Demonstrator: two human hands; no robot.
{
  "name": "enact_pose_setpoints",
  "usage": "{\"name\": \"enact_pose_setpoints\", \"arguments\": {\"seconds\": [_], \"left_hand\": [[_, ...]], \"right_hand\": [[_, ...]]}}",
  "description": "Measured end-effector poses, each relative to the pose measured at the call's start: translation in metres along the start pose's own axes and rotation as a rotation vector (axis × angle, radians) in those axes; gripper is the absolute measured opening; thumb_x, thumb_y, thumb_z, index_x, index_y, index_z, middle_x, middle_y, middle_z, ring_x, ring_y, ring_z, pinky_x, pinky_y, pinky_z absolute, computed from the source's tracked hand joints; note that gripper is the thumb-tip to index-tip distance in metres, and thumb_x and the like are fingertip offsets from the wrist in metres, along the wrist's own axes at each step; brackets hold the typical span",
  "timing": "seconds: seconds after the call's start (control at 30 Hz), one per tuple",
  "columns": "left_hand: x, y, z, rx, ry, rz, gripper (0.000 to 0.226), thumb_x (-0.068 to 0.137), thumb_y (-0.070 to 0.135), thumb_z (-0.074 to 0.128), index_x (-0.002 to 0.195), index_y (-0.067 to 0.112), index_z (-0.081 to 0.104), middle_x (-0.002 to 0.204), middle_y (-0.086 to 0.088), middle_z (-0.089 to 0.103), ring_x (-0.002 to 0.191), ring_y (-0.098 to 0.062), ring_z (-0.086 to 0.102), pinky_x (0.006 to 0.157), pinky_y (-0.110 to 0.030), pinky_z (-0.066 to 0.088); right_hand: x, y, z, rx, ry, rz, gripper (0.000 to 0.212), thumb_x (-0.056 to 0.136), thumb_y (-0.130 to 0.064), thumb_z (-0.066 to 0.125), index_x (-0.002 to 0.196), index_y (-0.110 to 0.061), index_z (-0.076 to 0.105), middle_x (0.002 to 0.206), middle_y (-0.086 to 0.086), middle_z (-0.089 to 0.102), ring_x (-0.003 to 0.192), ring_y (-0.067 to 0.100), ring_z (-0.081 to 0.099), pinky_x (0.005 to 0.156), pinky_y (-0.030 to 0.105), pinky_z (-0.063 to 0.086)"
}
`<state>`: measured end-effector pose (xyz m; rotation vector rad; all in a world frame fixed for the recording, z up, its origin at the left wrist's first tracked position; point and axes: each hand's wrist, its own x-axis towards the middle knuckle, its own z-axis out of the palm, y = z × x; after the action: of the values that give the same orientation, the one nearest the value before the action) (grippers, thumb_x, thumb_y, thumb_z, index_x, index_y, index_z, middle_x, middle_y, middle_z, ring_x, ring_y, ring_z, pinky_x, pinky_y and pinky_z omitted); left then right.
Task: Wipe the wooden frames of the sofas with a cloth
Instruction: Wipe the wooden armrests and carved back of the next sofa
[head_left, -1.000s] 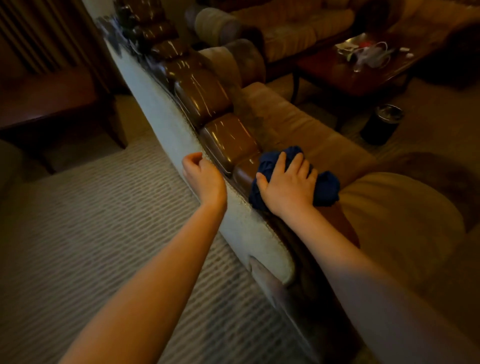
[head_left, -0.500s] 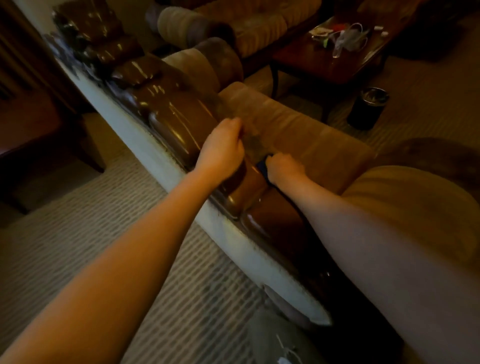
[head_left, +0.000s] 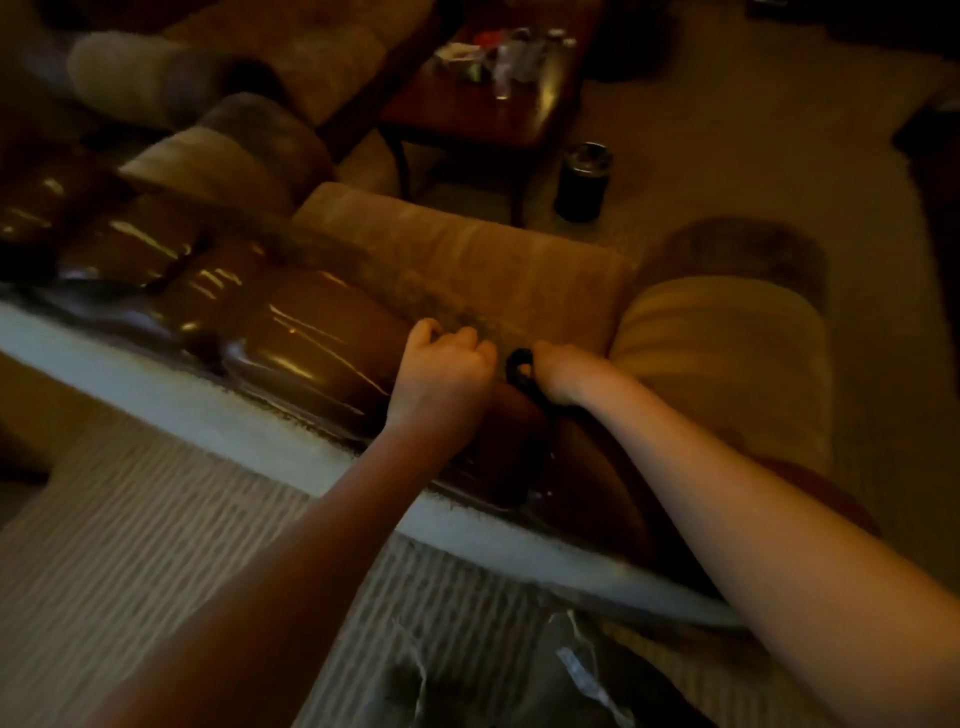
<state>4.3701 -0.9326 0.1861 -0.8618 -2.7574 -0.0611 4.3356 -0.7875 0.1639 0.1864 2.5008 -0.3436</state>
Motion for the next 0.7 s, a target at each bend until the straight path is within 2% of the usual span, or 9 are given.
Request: {"name": "enact_pose_setpoints", "arguments": {"seconds": [0.07, 0.17, 0.2, 0.3, 0.37, 0.43, 0.57, 0.6, 0.7], "left_hand": [[-0.002, -0.002, -0.002, 0.008, -0.118, 0.015, 0.014, 0.092, 0.011, 0.038, 0.081, 0.018, 0.042, 0.079, -0.001, 0.043, 0.072, -0.020, 0.043, 0.097, -0.036, 0.027], [-0.005, -0.004, -0.005, 0.014, -0.083, 0.060, 0.018, 0.094, 0.012, 0.037, 0.086, 0.015, 0.053, 0.088, -0.003, 0.055, 0.080, -0.024, 0.052, 0.096, -0.036, 0.027], [-0.006, -0.005, -0.005, 0.008, -0.074, 0.076, 0.019, 0.094, 0.012, 0.037, 0.087, 0.014, 0.055, 0.090, -0.005, 0.058, 0.083, -0.025, 0.054, 0.095, -0.037, 0.028], [-0.008, -0.007, -0.004, -0.010, -0.057, 0.118, 0.017, 0.092, 0.010, 0.039, 0.085, 0.013, 0.054, 0.092, -0.007, 0.060, 0.085, -0.028, 0.055, 0.093, -0.039, 0.029], [-0.007, -0.007, -0.005, -0.027, -0.054, 0.120, 0.016, 0.092, 0.010, 0.041, 0.079, 0.015, 0.049, 0.091, -0.008, 0.060, 0.083, -0.029, 0.054, 0.093, -0.040, 0.029], [-0.006, -0.007, -0.004, -0.033, -0.054, 0.117, 0.017, 0.092, 0.011, 0.043, 0.075, 0.016, 0.044, 0.088, -0.007, 0.059, 0.083, -0.029, 0.054, 0.096, -0.041, 0.029], [-0.002, -0.006, -0.001, -0.057, -0.065, 0.103, 0.014, 0.091, 0.014, 0.046, 0.078, 0.019, 0.047, 0.086, -0.005, 0.060, 0.091, -0.030, 0.055, 0.098, -0.044, 0.028], [-0.001, -0.006, -0.001, -0.062, -0.060, 0.105, 0.013, 0.091, 0.015, 0.045, 0.081, 0.019, 0.052, 0.088, -0.005, 0.061, 0.093, -0.030, 0.056, 0.098, -0.044, 0.028], [0.000, -0.005, -0.003, -0.093, -0.069, 0.100, 0.015, 0.090, 0.014, 0.042, 0.085, 0.018, 0.056, 0.090, -0.006, 0.063, 0.096, -0.030, 0.056, 0.100, -0.044, 0.026]], "right_hand": [[-0.022, 0.004, 0.005, -0.005, 0.073, -0.020, 0.041, 0.102, -0.033, 0.029, 0.129, -0.009, 0.048, 0.128, 0.015, 0.053, 0.111, 0.033, 0.053, 0.090, 0.038, 0.044], [-0.067, -0.002, 0.017, -0.021, 0.263, 0.020, 0.044, 0.099, -0.040, 0.029, 0.129, -0.014, 0.046, 0.125, 0.013, 0.055, 0.109, 0.032, 0.053, 0.079, 0.037, 0.038], [-0.082, -0.007, 0.024, -0.071, 0.334, 0.033, 0.044, 0.099, -0.040, 0.030, 0.132, -0.014, 0.044, 0.126, 0.011, 0.055, 0.111, 0.031, 0.051, 0.081, 0.037, 0.036], [-0.116, -0.025, 0.070, -0.191, 0.608, 0.072, 0.052, 0.094, -0.034, 0.045, 0.142, -0.015, 0.036, 0.139, 0.008, 0.047, 0.129, 0.024, 0.041, 0.104, 0.038, 0.029], [-0.129, -0.031, 0.110, -0.202, 0.824, 0.114, 0.055, 0.087, -0.027, 0.060, 0.138, -0.013, 0.045, 0.139, 0.010, 0.050, 0.130, 0.024, 0.045, 0.109, 0.041, 0.027], [-0.134, -0.036, 0.144, -0.194, 0.935, 0.139, 0.055, 0.086, -0.022, 0.061, 0.138, -0.014, 0.046, 0.140, 0.010, 0.049, 0.130, 0.024, 0.045, 0.110, 0.043, 0.023], [-0.115, -0.032, 0.126, -0.202, 0.969, 0.192, 0.048, 0.090, -0.020, 0.048, 0.138, -0.015, 0.046, 0.139, 0.008, 0.050, 0.130, 0.023, 0.045, 0.107, 0.042, 0.020], [-0.105, -0.031, 0.105, -0.191, 0.894, 0.227, 0.045, 0.091, -0.023, 0.042, 0.136, -0.015, 0.048, 0.136, 0.007, 0.053, 0.128, 0.024, 0.046, 0.105, 0.042, 0.020], [-0.076, -0.019, 0.037, -0.039, 0.482, 0.290, 0.042, 0.099, -0.036, 0.026, 0.120, -0.014, 0.056, 0.124, 0.010, 0.058, 0.115, 0.030, 0.051, 0.093, 0.042, 0.029]]}}
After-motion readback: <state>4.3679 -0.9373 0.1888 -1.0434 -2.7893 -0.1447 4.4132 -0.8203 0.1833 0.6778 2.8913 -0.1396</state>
